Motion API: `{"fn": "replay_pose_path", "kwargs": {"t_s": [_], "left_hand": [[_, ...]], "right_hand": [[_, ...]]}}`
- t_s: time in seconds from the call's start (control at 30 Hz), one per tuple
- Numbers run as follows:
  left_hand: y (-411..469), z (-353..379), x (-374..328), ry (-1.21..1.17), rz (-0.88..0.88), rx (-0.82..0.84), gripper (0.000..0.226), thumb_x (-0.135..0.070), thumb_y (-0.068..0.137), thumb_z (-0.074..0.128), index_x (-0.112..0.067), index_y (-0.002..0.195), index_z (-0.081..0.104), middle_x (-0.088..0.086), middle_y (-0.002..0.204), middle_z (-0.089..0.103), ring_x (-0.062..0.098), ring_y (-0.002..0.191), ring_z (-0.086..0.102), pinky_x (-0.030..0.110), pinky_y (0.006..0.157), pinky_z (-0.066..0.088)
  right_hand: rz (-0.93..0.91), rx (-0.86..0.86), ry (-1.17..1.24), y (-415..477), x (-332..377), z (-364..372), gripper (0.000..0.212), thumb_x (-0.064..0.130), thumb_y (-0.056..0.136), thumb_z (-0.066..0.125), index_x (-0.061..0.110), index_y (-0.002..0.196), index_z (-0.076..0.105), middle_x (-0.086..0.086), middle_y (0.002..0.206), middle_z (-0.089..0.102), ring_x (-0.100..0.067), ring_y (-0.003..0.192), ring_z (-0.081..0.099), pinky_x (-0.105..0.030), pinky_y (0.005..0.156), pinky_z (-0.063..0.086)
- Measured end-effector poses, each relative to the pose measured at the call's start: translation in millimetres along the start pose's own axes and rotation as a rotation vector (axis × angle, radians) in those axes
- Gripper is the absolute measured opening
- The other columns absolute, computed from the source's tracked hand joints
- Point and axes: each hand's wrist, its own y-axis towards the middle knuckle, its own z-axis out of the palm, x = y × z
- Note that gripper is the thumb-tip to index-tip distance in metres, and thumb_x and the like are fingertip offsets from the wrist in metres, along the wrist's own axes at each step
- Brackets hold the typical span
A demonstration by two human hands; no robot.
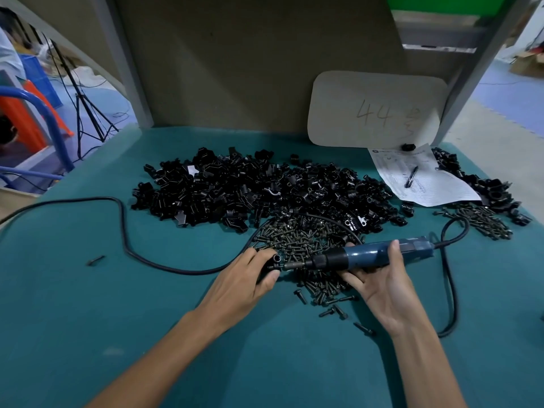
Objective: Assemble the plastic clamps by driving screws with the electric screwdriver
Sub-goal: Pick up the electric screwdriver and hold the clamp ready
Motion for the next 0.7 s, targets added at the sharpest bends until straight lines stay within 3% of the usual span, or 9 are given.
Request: {"fn": "replay_pose_path", "kwargs": {"t_s": [0.17,0.7], "left_hand": [[0.3,-0.2,0.4,-0.013,0.000,-0.011,0.049,-0.065,0.100,0.021,-0.036,0.134,0.039,-0.017,0.100,0.038,0.002,0.087,0.044,0.022,0.071,0.040],[-0.3,2.6,1.9,-0.006,0.018,-0.018,0.043,-0.064,0.102,0.023,-0.039,0.133,0.038,-0.020,0.098,0.035,-0.005,0.089,0.045,0.017,0.065,0.034]], "right_hand": [[-0.011,-0.028,-0.014,1.4,-2.3,-1.0,0.065,0.057,0.100,0.041,0.011,0.146,0.044,-0.022,0.134,0.064,-0.031,0.117,0.068,-0.046,0.089,0.062],[-0.005,-0.010,0.034,2.2,-6.2,-1.5,0.069,0.061,0.090,0.047,0.017,0.144,0.046,-0.023,0.134,0.064,-0.032,0.116,0.069,-0.045,0.083,0.063]]}}
